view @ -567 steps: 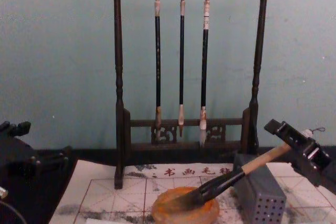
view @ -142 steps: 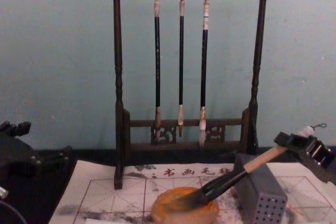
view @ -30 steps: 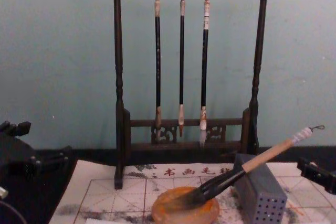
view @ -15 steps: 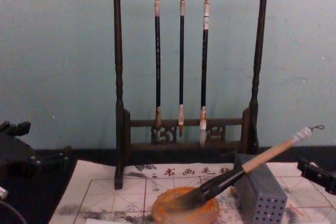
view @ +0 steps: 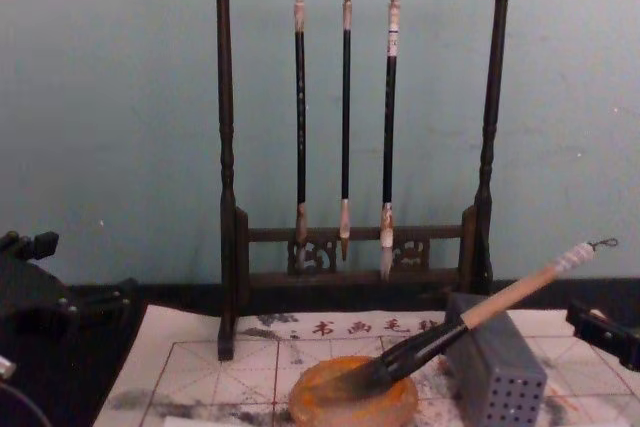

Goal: Pick up the brush from the inkstone, write on the paper, then place the brush back to its original position.

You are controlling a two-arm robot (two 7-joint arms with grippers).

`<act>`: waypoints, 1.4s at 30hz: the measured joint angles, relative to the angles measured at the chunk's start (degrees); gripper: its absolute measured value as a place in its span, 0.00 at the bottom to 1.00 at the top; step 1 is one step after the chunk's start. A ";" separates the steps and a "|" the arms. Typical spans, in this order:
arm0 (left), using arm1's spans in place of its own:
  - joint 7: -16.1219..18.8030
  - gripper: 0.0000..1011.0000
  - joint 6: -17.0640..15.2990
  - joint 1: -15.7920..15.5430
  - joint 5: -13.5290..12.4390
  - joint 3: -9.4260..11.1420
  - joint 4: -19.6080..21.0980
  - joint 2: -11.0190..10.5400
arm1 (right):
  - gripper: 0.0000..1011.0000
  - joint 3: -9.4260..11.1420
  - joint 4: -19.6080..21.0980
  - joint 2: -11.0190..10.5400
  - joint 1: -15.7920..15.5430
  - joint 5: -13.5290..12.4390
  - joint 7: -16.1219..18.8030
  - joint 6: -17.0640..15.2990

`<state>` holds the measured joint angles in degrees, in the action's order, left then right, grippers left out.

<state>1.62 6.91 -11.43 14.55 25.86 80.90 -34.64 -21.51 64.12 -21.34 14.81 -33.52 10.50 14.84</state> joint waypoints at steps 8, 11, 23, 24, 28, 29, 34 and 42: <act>0.00 0.99 0.00 0.00 0.00 0.00 0.00 0.00 | 0.99 0.00 0.00 -0.02 0.00 -0.04 0.04 0.00; 0.00 0.99 0.00 0.01 0.00 0.00 0.00 0.00 | 0.99 0.00 0.00 -0.03 0.00 -0.05 0.05 0.00; 0.00 0.99 0.00 0.00 0.00 0.00 0.00 0.00 | 0.99 0.00 0.00 -0.02 0.00 -0.06 0.06 0.00; 0.00 0.99 0.00 0.00 0.00 0.00 0.00 0.00 | 0.99 0.00 0.00 -0.02 0.00 -0.06 0.06 0.00; 0.00 0.99 0.00 0.00 0.00 0.00 0.00 0.00 | 0.99 0.00 0.00 -0.02 0.00 -0.06 0.05 0.00; 0.00 0.99 0.00 0.00 0.00 0.00 0.00 0.00 | 0.99 0.00 0.00 -0.02 0.00 -0.06 0.05 0.00; 0.00 0.99 0.00 0.00 0.00 0.00 0.00 0.00 | 0.99 0.00 0.00 -0.03 0.00 -0.06 0.05 0.00; 0.00 0.99 0.00 0.00 0.00 0.00 0.00 0.00 | 0.99 0.00 0.00 -0.03 0.00 -0.06 0.05 0.00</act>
<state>1.62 6.91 -11.43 14.55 25.86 80.90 -34.65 -21.51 64.12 -21.37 14.81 -33.58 10.56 14.84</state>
